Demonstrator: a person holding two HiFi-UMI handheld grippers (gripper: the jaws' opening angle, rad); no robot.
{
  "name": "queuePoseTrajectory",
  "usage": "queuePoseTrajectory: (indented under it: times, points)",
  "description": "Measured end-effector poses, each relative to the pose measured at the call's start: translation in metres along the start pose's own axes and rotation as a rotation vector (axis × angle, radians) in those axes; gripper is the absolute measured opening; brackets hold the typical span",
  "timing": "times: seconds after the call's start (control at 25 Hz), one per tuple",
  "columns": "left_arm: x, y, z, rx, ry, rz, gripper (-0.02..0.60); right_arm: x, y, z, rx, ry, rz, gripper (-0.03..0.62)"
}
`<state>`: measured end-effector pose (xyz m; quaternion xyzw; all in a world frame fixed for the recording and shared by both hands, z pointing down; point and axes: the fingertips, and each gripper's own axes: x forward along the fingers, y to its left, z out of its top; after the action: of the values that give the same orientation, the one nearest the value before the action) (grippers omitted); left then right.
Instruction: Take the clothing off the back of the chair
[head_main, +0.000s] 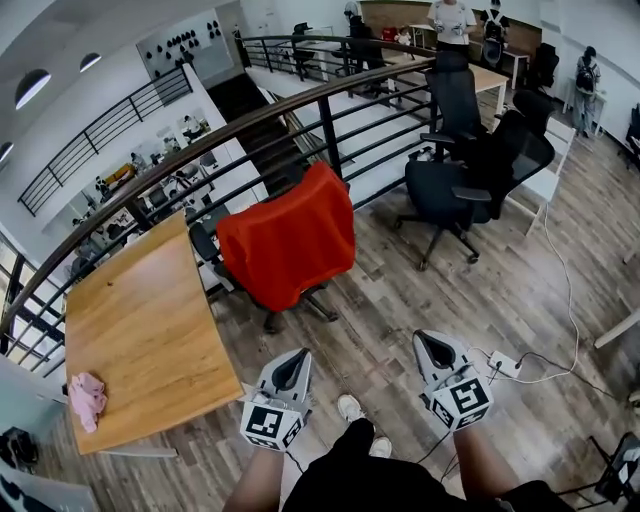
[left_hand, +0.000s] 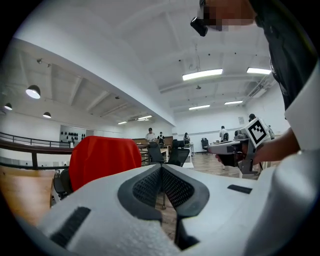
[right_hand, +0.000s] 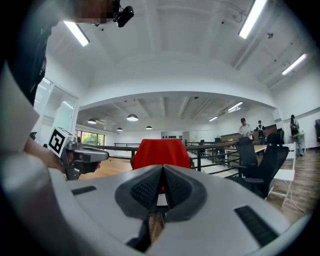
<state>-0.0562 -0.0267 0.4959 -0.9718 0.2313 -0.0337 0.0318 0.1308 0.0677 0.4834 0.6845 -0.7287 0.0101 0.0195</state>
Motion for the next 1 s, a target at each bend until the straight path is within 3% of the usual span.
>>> queuePoseTrajectory:
  times: [0.2,0.56,1.0]
  points:
    - [0.032,0.034,-0.008,-0.036,-0.018,0.027,0.015,0.053,-0.011,0.001,-0.027,0.015,0.041,0.008]
    - [0.079,0.130,-0.008,-0.058,-0.039,0.114,0.015,0.176,-0.021,0.022,-0.060,0.015,0.154,0.006]
    - [0.076,0.204,-0.007,-0.063,-0.044,0.217,0.016,0.258,-0.025,0.035,-0.074,0.025,0.225,0.008]
